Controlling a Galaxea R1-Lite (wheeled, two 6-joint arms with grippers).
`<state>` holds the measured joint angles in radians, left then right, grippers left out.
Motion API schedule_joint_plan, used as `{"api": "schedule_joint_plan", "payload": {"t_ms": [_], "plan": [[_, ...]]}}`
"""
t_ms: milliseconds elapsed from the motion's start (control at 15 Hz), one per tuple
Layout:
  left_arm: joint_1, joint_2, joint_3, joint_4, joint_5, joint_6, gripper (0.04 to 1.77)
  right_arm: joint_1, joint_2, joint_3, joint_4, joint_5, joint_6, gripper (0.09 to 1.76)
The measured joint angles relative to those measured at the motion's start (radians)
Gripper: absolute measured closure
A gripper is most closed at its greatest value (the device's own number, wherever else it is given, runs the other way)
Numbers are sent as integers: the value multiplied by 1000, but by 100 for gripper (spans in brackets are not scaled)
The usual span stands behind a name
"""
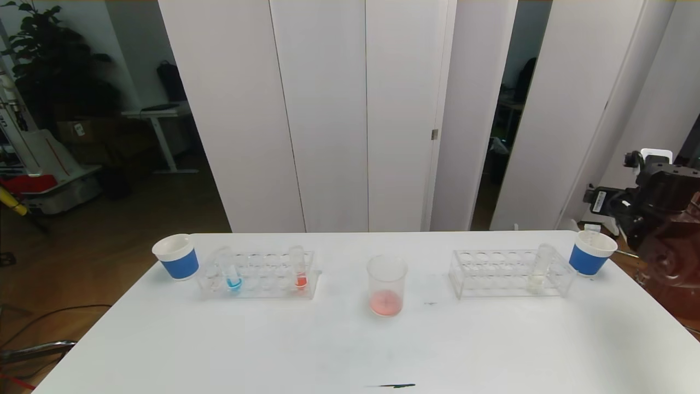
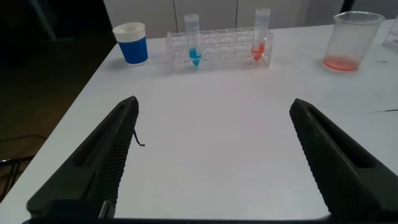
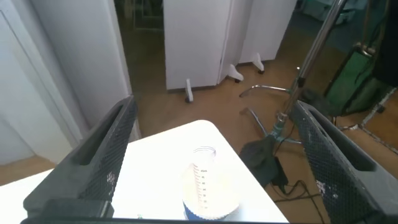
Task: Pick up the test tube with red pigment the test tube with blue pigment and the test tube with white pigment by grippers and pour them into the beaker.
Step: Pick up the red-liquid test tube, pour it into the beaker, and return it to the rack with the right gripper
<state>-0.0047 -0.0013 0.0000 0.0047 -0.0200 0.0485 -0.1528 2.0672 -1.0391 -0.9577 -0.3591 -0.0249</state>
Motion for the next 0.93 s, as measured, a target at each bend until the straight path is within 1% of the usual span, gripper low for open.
{"api": "schedule_joint_plan", "payload": {"t_ms": [133, 267, 467, 600, 800, 933], "plan": [[0, 0, 0, 0, 0, 0, 7, 1, -88, 24, 69, 29, 5, 10], [0, 0, 0, 0, 0, 0, 7, 1, -178, 64, 88, 57, 5, 10], [0, 0, 0, 0, 0, 0, 7, 1, -343, 149, 104, 156, 4, 10], [0, 0, 0, 0, 0, 0, 7, 1, -476, 209, 142, 200, 4, 10], [0, 0, 0, 0, 0, 0, 7, -1, -713, 273, 259, 277, 5, 10], [0, 0, 0, 0, 0, 0, 7, 0, -888, 294, 376, 314, 5, 10]]}}
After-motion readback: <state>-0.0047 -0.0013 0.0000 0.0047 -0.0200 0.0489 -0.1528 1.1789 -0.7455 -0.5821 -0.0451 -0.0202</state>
